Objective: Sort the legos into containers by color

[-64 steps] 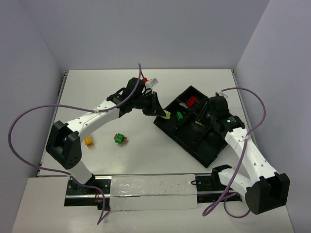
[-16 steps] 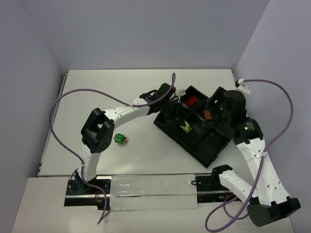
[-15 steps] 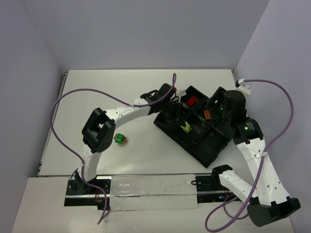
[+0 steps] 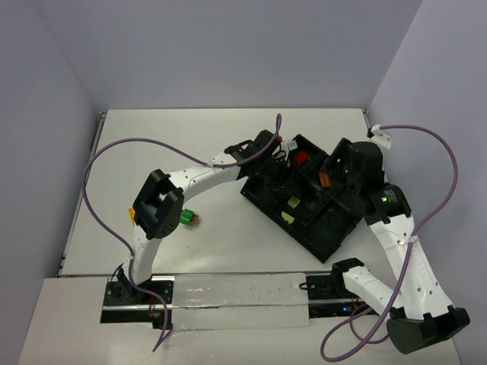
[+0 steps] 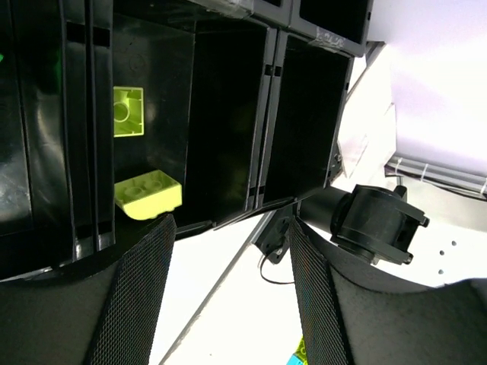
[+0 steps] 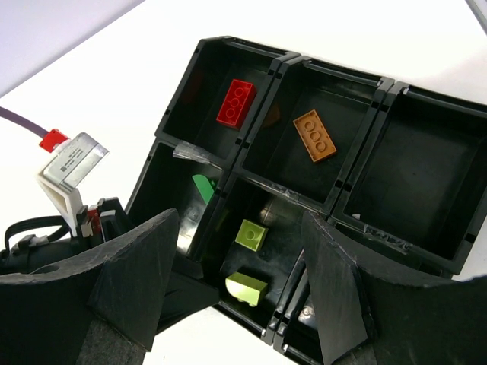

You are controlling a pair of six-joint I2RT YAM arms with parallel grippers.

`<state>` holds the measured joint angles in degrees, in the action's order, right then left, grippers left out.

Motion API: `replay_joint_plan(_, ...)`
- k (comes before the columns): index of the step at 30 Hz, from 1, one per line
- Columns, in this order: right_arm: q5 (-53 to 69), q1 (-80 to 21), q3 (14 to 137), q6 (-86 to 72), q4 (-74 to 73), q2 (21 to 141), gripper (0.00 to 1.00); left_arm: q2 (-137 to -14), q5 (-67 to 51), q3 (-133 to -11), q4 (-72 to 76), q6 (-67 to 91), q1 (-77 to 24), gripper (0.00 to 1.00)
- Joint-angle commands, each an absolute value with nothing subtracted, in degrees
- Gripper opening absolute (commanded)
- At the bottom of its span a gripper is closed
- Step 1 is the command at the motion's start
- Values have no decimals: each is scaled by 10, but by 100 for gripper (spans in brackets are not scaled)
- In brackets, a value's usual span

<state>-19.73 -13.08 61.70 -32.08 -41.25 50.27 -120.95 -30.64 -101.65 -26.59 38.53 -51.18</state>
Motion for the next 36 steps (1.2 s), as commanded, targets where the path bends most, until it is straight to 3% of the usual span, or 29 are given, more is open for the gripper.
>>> replay_joint_plan(1,-201,-127,623,-320,-408,505,73,-1164,-260,-1049,-307,358,-515,67)
replay_joint_plan(16,-95,-131,617,-321,-348,554,73,-830,73,-770,-481,410,-377,59)
replay_joint_plan(23,-85,-146,620,-324,-332,577,73,-793,132,-678,-516,412,-357,64)
replay_joint_plan(30,-80,-150,616,-324,-328,591,73,-843,152,-656,-544,377,-356,91)
replay_joint_plan(36,-74,-151,613,-326,-323,598,73,-867,158,-634,-530,368,-353,92)
